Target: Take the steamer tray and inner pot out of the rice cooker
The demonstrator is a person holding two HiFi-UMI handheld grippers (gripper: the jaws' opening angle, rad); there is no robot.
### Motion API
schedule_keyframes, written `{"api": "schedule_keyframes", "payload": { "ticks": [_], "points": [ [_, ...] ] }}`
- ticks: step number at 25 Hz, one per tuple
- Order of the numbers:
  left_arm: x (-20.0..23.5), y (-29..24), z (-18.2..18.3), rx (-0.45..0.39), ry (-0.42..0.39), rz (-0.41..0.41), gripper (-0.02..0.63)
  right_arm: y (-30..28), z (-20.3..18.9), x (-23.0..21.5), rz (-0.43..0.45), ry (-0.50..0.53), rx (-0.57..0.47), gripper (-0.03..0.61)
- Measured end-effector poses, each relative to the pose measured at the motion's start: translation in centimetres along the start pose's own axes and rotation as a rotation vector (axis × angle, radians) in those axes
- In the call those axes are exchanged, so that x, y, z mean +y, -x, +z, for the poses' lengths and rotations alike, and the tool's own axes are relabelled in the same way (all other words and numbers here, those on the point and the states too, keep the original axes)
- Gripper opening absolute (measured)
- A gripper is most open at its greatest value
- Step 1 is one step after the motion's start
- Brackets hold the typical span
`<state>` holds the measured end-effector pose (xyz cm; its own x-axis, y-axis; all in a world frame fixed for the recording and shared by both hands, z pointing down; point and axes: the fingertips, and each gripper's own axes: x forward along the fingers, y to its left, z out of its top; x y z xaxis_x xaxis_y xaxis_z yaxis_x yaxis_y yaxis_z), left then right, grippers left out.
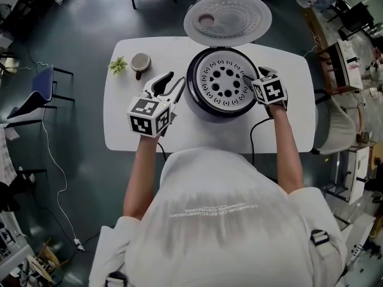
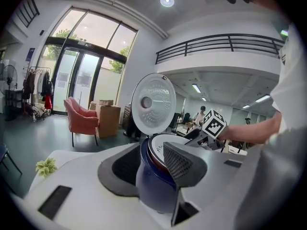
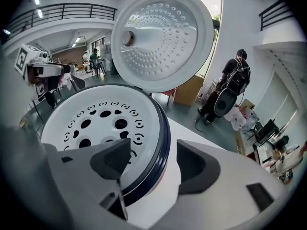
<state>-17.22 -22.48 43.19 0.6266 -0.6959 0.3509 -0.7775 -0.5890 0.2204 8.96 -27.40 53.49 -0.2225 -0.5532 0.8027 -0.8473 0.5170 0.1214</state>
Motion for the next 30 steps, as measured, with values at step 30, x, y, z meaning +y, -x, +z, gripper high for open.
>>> {"api": "schedule_keyframes", "payload": {
  "ticks": [30],
  "points": [
    [-1.2,1.6,-1.9,0.035,-0.005,-0.030,0.164,2.9,0.6,1.2,0.027,0.003,-0.003,0.144]
  ]
}}
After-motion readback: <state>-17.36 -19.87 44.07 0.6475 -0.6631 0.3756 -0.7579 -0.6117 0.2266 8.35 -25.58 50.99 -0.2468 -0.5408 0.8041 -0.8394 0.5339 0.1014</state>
